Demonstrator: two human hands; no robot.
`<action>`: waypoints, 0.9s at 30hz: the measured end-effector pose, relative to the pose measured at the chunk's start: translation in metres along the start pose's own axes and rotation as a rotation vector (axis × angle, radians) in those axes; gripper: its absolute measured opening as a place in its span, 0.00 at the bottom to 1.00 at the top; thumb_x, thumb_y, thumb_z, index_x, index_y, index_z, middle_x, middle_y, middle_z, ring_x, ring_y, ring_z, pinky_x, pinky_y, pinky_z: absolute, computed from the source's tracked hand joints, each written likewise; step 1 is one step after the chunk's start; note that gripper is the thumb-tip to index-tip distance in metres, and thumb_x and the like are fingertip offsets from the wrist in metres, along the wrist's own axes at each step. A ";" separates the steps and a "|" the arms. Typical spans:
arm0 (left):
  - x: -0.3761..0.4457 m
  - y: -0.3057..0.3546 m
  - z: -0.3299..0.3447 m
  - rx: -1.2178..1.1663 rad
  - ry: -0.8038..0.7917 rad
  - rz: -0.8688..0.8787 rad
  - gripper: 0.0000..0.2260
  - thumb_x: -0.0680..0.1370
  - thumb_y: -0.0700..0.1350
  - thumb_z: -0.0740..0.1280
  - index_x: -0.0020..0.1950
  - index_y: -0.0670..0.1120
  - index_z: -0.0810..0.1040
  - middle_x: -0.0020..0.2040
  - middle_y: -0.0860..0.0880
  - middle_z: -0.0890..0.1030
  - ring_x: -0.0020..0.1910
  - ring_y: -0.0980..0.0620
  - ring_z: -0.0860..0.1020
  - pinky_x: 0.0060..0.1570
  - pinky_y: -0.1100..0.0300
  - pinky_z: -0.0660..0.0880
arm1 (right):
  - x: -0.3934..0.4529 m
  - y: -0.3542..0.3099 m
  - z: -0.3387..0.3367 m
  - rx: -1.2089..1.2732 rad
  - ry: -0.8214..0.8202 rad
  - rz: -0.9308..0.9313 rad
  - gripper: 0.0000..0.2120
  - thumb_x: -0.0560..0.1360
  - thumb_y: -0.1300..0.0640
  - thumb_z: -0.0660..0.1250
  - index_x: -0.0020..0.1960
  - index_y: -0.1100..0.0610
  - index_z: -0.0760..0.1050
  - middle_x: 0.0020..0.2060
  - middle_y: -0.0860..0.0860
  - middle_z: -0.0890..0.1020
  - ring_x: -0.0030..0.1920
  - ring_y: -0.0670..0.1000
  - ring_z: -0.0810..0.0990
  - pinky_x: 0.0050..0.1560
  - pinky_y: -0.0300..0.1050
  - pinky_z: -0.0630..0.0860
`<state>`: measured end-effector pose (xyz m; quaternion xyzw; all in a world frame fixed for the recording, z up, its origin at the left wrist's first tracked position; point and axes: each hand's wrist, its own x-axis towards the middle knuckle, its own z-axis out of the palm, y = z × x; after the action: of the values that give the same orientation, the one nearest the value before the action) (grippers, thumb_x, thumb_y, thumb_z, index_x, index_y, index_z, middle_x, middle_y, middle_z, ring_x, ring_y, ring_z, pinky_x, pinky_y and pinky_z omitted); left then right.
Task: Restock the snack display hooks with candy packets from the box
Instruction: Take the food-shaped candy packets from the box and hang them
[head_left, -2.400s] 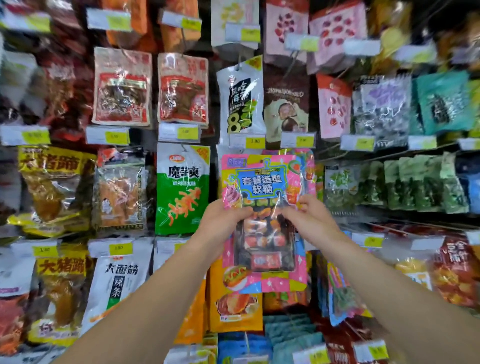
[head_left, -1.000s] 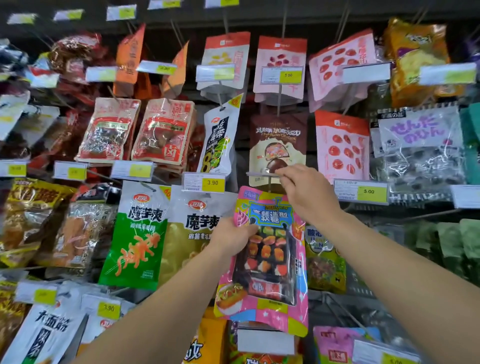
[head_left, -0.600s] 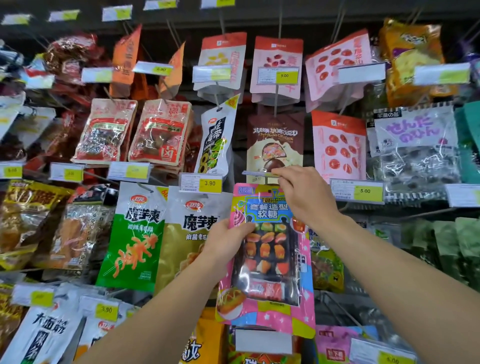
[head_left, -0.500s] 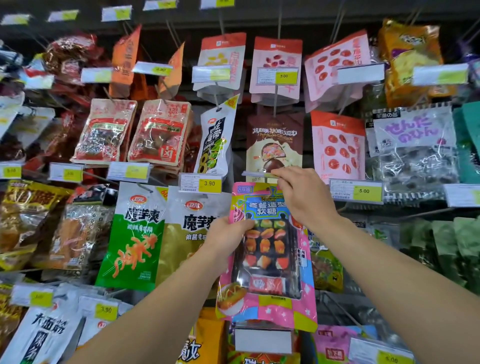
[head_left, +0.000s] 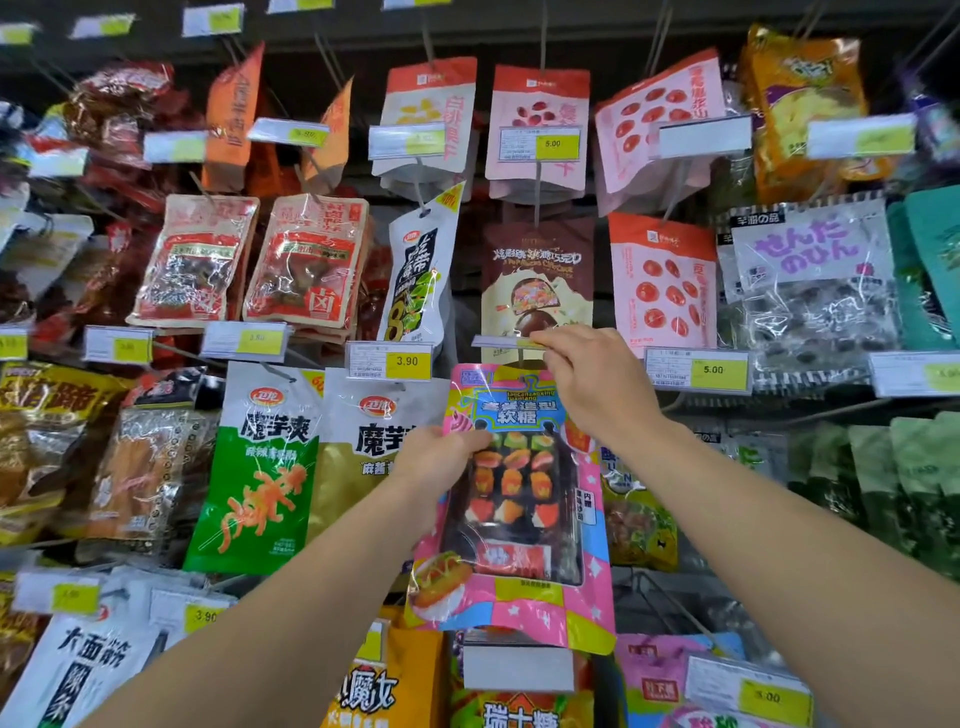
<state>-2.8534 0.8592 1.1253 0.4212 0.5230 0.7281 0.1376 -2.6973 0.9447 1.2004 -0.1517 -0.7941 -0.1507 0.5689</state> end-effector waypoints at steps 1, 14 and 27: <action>0.000 0.000 0.000 0.008 0.009 -0.007 0.07 0.72 0.45 0.74 0.47 0.44 0.83 0.41 0.44 0.86 0.44 0.42 0.84 0.53 0.45 0.80 | 0.000 -0.001 -0.001 0.001 -0.002 0.000 0.16 0.83 0.54 0.57 0.68 0.49 0.76 0.64 0.45 0.78 0.62 0.53 0.71 0.60 0.47 0.68; -0.003 -0.030 0.008 0.091 0.090 0.021 0.18 0.65 0.61 0.75 0.42 0.48 0.84 0.42 0.48 0.86 0.45 0.45 0.84 0.53 0.44 0.80 | -0.068 0.005 0.006 -0.071 -0.048 0.044 0.28 0.76 0.56 0.64 0.75 0.51 0.62 0.76 0.46 0.59 0.69 0.53 0.66 0.62 0.51 0.72; -0.053 -0.063 -0.012 0.612 0.204 0.397 0.20 0.72 0.52 0.75 0.56 0.52 0.67 0.37 0.58 0.74 0.32 0.62 0.74 0.28 0.67 0.64 | -0.149 -0.001 0.031 0.229 -0.335 0.450 0.32 0.75 0.45 0.67 0.74 0.42 0.56 0.68 0.48 0.69 0.66 0.54 0.72 0.63 0.53 0.72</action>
<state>-2.8454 0.8439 1.0440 0.4614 0.6354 0.5889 -0.1911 -2.6793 0.9462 1.0496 -0.2814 -0.8352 0.0969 0.4625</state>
